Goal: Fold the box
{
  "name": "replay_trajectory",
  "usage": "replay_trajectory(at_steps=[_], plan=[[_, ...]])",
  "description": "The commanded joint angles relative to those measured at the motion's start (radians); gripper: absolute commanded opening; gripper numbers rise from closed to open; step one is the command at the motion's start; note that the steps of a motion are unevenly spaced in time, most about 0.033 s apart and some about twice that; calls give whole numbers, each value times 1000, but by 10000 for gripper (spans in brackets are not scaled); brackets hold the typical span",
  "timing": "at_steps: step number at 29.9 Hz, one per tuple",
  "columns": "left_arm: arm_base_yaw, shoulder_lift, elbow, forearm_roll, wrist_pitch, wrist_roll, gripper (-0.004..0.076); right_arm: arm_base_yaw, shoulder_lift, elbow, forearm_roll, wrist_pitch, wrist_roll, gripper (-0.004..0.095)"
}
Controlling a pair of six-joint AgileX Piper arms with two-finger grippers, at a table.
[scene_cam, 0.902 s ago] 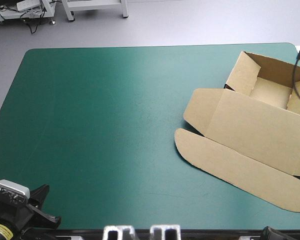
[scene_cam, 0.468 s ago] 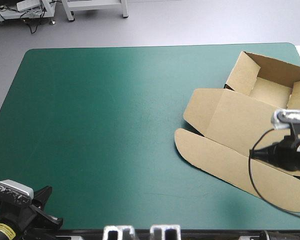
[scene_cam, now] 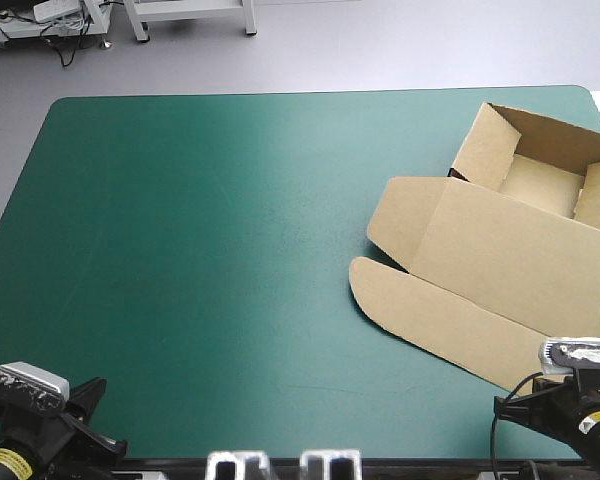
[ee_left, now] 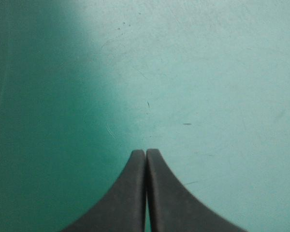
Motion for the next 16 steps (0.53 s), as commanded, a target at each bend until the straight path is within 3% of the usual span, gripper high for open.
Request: replay_trajectory(at_steps=[1,16], plan=[[-4,18,-22,-8,-42,-1,-10,2,-9,-4,-2,-98,17,-15],[-4,18,-1,-9,-68,-4,-10,2,-11,-2,5,-122,17,-15]])
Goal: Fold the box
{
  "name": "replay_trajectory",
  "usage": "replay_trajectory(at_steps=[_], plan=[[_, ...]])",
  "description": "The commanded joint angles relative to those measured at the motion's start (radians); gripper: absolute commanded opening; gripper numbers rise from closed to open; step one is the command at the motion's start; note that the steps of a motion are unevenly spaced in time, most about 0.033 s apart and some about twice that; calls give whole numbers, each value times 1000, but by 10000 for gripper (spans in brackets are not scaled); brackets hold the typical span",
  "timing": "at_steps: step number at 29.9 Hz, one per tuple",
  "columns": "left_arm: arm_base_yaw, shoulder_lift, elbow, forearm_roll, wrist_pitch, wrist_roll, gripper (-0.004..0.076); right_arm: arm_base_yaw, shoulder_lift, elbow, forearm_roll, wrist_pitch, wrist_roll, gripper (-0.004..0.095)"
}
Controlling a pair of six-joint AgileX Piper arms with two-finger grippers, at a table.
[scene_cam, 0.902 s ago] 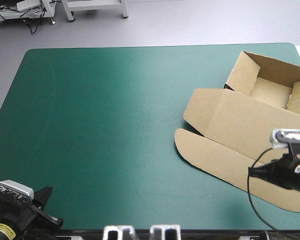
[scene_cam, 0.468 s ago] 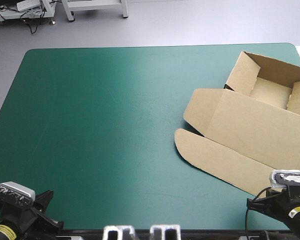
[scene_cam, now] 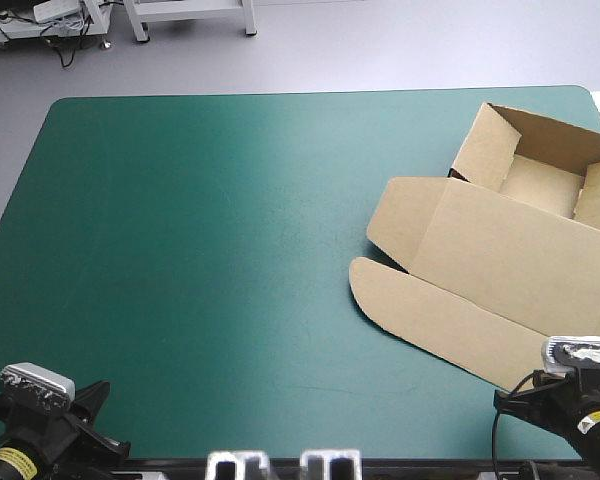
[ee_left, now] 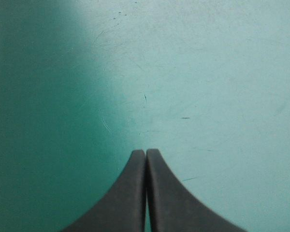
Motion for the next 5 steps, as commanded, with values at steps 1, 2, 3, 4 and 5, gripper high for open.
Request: replay_trajectory(at_steps=[1,2,3,4,5], plan=[[-4,18,-22,-1,-69,-4,-10,2,10,-26,6,-50,2,-15],[-4,18,-22,-1,-69,-4,-10,2,10,-26,6,-50,2,-15],[-4,18,-22,-1,-69,-4,-10,2,10,-26,6,-50,2,-15],[-4,18,-22,-1,-70,-4,-10,2,10,-26,6,-50,2,-15],[-4,18,-22,-1,-70,-4,-10,2,10,-26,6,-50,2,-15]])
